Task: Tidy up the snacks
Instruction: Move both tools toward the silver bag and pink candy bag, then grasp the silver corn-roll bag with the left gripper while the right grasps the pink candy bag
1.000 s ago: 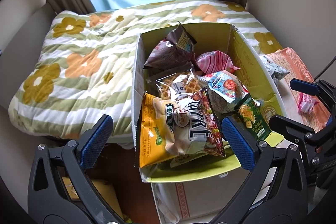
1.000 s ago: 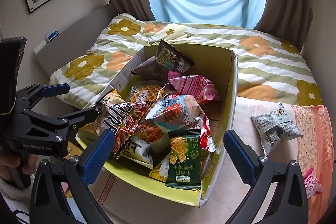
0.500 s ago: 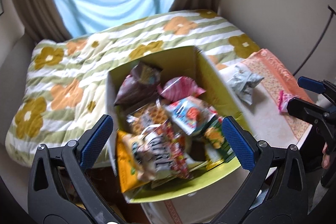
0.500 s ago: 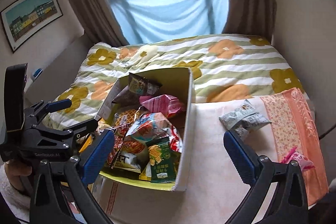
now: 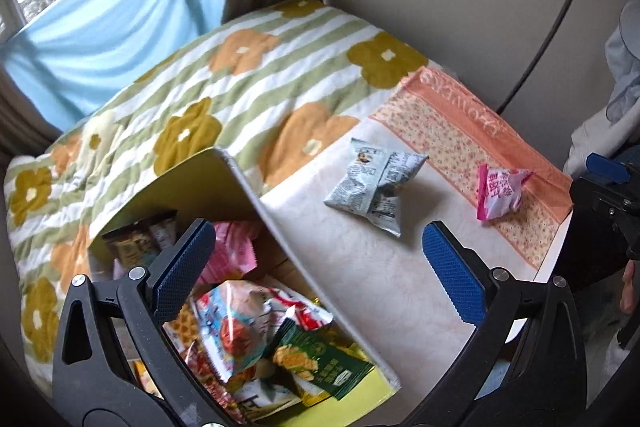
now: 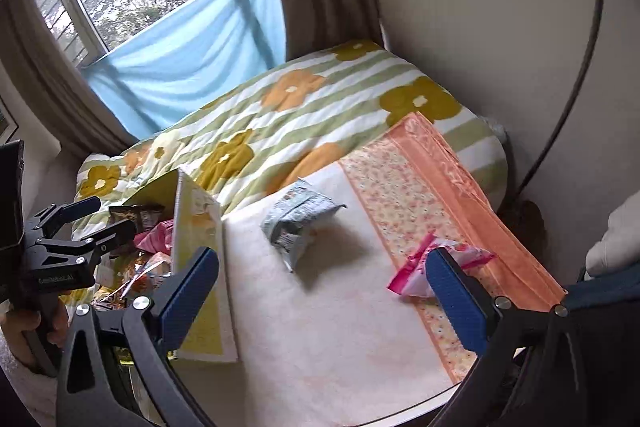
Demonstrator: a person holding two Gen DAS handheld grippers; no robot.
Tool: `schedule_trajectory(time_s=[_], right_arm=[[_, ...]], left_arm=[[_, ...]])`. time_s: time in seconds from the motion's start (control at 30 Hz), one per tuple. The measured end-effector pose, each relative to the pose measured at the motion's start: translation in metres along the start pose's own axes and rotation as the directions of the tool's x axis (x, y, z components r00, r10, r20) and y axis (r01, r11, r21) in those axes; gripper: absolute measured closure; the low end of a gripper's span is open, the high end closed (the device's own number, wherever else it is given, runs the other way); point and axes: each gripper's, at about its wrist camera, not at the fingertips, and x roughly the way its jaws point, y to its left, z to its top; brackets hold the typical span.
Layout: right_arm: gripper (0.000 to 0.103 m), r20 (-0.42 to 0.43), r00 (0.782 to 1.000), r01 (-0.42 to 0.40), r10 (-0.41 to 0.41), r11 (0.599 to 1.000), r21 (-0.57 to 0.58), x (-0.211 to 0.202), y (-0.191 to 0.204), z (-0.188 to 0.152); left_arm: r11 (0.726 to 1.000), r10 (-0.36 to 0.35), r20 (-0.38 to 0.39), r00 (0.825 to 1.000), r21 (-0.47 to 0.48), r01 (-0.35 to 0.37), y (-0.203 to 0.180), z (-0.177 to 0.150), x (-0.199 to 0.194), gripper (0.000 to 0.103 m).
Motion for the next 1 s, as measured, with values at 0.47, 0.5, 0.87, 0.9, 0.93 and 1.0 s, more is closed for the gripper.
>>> schedule_trajectory(time_s=[0.47, 0.5, 0.87, 0.9, 0.93, 1.0], right_arm=[[0.000, -0.165, 0.978, 0.175, -0.132, 0.944, 0.282, 0.082, -0.111, -0.021], [0.000, -0.181, 0.973, 0.194, -0.145, 0.936, 0.293, 0.089, -0.115, -0.025], [0.000, -0.242, 0.961, 0.223, -0.138, 0.902, 0.371, 0.134, -0.140, -0.051], [0.000, -0.238, 0.961, 0.223, -0.140, 0.901, 0.371, 0.136, -0.140, -0.050], [0.000, -0.234, 0.961, 0.225, -0.144, 0.902, 0.369, 0.137, -0.141, -0.049], [0.000, -0.229, 0.963, 0.224, -0.145, 0.902, 0.369, 0.139, -0.141, -0.046]], left_arm=[[0.971, 0.029, -0.316, 0.948, 0.235, 0.049, -0.073, 0.044, 0.162, 0.000], [0.966, 0.038, -0.340, 0.940, 0.254, 0.054, -0.076, 0.045, 0.174, 0.000], [0.954, 0.027, -0.514, 0.857, 0.269, 0.131, -0.086, 0.047, 0.254, 0.001], [0.956, 0.018, -0.527, 0.850, 0.258, 0.140, -0.085, 0.046, 0.260, 0.003], [0.959, 0.000, -0.541, 0.841, 0.237, 0.152, -0.084, 0.046, 0.265, 0.011], [0.965, -0.013, -0.553, 0.833, 0.212, 0.156, -0.082, 0.045, 0.274, 0.016]])
